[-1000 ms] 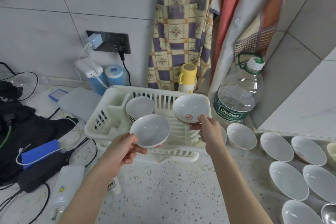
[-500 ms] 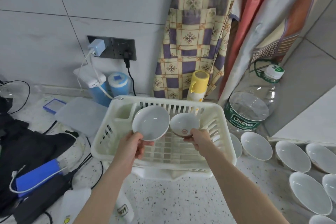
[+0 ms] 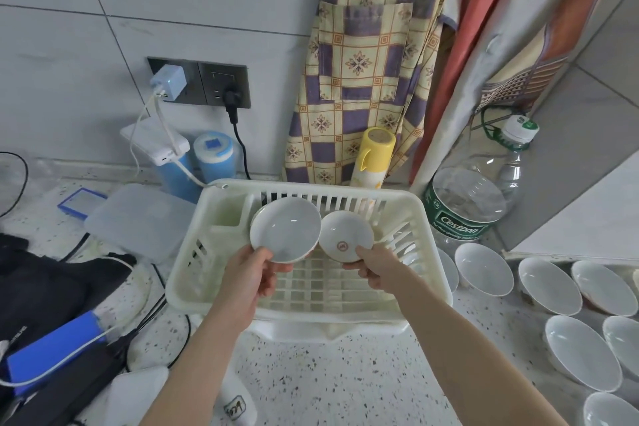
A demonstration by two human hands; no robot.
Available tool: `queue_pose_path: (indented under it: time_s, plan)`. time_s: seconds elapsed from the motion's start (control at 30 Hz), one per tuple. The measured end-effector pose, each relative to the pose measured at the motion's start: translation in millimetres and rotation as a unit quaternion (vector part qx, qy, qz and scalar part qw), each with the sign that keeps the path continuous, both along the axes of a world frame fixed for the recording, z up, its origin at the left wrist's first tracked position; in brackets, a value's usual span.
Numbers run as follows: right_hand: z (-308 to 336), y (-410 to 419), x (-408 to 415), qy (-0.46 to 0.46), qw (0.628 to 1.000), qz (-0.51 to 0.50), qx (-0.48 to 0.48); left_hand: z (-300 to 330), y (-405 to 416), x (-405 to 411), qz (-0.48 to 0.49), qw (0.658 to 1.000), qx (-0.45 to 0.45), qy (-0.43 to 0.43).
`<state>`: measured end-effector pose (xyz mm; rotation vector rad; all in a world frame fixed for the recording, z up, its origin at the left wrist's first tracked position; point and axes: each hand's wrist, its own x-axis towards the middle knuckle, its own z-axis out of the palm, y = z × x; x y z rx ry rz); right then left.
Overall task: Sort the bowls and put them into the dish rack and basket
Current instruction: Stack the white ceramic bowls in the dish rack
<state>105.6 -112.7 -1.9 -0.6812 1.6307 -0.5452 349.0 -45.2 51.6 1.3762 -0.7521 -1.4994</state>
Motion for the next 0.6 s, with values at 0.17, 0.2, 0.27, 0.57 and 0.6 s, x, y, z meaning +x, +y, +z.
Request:
queue_pose_path:
  time_s: [0.17, 0.2, 0.27, 0.57, 0.6]
  plan:
    - [-1, -1, -4, 0.023, 0.998, -0.049, -0.018, 3, 0, 0, -0.001, 1.000, 0.001, 0.003]
    - [-1, -1, -5, 0.040, 0.997, -0.062, -0.038, 3, 0, 0, 0.000, 1.000, 0.001, 0.005]
    - [1, 0, -7, 0.058, 0.993, -0.072, -0.076, 3, 0, 0, 0.002, 1.000, 0.002, 0.007]
    - [16, 6, 2, -0.004, 0.991, -0.096, -0.089, 2, -2, -1, 0.006, 1.000, 0.008, -0.003]
    - [17, 7, 2, -0.009, 0.991, -0.097, -0.088, 2, -2, -1, 0.007, 1.000, 0.008, -0.006]
